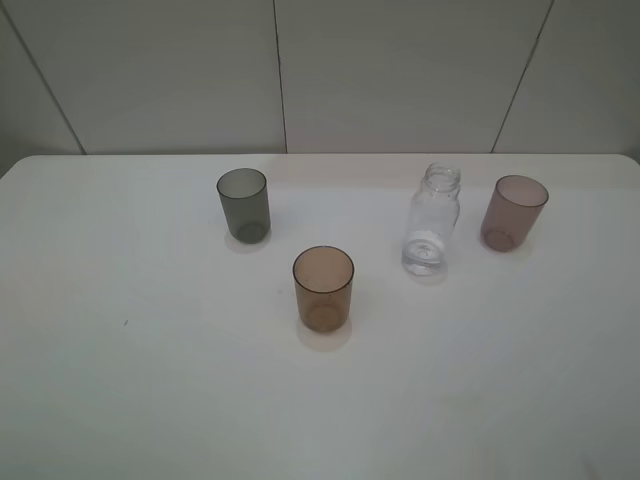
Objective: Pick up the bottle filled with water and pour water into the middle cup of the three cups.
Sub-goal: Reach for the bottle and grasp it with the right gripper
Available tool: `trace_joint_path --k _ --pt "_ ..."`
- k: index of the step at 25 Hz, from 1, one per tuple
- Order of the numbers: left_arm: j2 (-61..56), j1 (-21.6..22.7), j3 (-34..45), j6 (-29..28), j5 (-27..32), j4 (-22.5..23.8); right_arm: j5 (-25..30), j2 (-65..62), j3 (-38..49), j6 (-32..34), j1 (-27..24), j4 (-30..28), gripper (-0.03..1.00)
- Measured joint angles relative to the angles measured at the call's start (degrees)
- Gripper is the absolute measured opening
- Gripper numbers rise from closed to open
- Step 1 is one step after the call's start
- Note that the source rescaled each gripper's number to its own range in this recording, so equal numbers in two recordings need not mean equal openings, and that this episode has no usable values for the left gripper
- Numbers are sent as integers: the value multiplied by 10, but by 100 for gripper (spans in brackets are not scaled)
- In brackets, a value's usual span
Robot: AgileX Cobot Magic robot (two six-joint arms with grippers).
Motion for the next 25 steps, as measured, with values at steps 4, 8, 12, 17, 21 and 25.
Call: trace_joint_path --k 4,8,12,17,21,25 --pt "0 0 0 0 0 0 -103 129 -40 0 -1 2 87" --pt "0 0 0 0 0 0 -212 233 -53 0 23 15 87" --pt "0 0 0 0 0 0 -279 312 -53 0 89 18 87" --pt "0 0 0 0 0 0 -325 367 -35 12 175 29 87" --pt "0 0 0 0 0 0 -457 371 53 13 215 29 87" --pt "0 0 0 0 0 0 -624 372 160 14 218 29 87"
